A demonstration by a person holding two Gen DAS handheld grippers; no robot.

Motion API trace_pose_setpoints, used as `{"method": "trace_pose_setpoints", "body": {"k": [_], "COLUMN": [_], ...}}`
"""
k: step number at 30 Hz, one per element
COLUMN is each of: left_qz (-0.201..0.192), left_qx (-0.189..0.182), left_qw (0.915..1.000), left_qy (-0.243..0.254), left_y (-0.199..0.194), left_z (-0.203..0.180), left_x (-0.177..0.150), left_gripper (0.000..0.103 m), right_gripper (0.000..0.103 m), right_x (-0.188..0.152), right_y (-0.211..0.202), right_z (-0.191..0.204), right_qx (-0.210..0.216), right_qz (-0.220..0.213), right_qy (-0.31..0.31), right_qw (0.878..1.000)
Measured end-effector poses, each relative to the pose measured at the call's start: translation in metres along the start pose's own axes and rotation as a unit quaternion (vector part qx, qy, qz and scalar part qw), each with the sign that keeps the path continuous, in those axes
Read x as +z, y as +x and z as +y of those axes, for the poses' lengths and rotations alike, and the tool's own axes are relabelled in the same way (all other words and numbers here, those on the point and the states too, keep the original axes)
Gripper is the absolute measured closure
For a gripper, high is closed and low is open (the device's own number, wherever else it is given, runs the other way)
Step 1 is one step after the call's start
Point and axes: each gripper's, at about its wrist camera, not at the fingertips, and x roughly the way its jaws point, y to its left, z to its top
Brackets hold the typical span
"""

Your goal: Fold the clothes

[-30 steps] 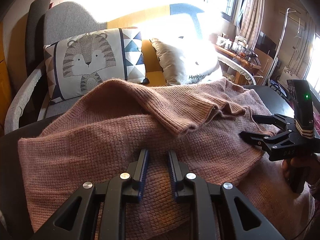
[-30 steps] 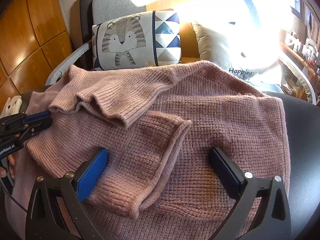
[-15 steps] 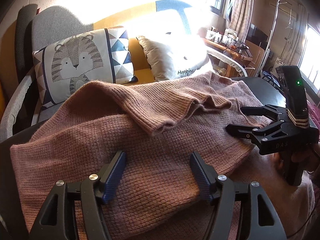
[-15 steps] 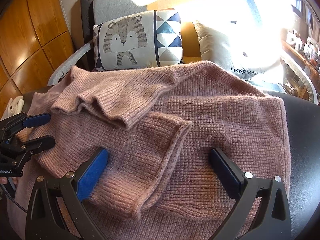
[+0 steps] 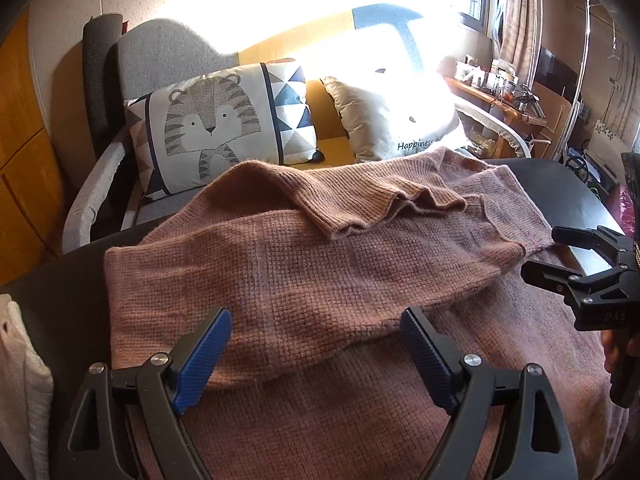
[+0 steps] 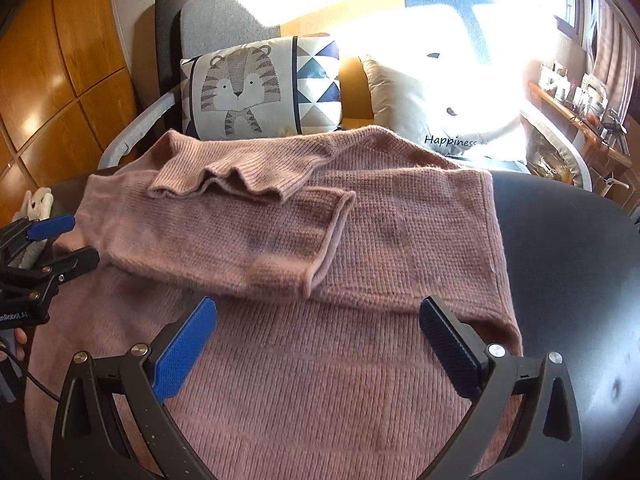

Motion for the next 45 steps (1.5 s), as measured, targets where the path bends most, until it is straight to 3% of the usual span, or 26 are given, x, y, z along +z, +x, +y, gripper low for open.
{"method": "trace_pose_setpoints", "body": {"k": [5,17,23,27,30,37,40,42,45], "left_qz": [0.005,0.034,0.054,0.055,0.05,0.034,0.039,0.044,0.046], "left_qx": [-0.001,0.015,0.027,0.025,0.029,0.005,-0.004,0.005,-0.003], "left_qw": [1.0,0.9978,0.9963,0.9959,0.9964,0.9993,0.9991,0.9989,0.9988], "left_qy": [-0.001,-0.054,-0.062,-0.067,-0.063,-0.013,-0.018,-0.018,-0.013], "left_y": [-0.018,-0.043,-0.044,-0.039,-0.037,-0.033,-0.034,-0.039,-0.061], "left_z": [-0.004,0.0,-0.003,0.002,0.01,0.023,0.03,0.03,0.02], "left_x": [-0.015,-0.067,-0.101,-0.12,-0.123,-0.122,-0.122,-0.122,-0.134], "left_gripper": [0.014,0.014,0.014,0.013,0.0,0.0,0.0,0.0,0.0], "right_gripper": [0.0,0.0,0.0,0.0,0.0,0.0,0.0,0.0,0.0], "right_x": [-0.03,-0.099,-0.125,-0.126,-0.125,-0.126,-0.126,-0.13,-0.147], "right_y": [-0.024,-0.06,-0.048,-0.045,-0.043,-0.042,-0.046,-0.062,-0.091], "right_z": [-0.004,-0.017,-0.011,-0.01,-0.018,-0.032,-0.032,-0.033,-0.034], "right_qx": [0.003,0.0,-0.009,-0.009,-0.009,-0.003,-0.009,-0.021,-0.004], "right_qz": [0.006,0.014,0.03,0.028,0.029,0.029,0.034,0.031,0.007], "right_qy": [0.006,0.054,0.025,0.005,-0.004,-0.003,-0.003,0.008,0.011], "right_qw": [1.0,0.998,0.999,1.0,1.0,1.0,0.999,0.999,1.0]}}
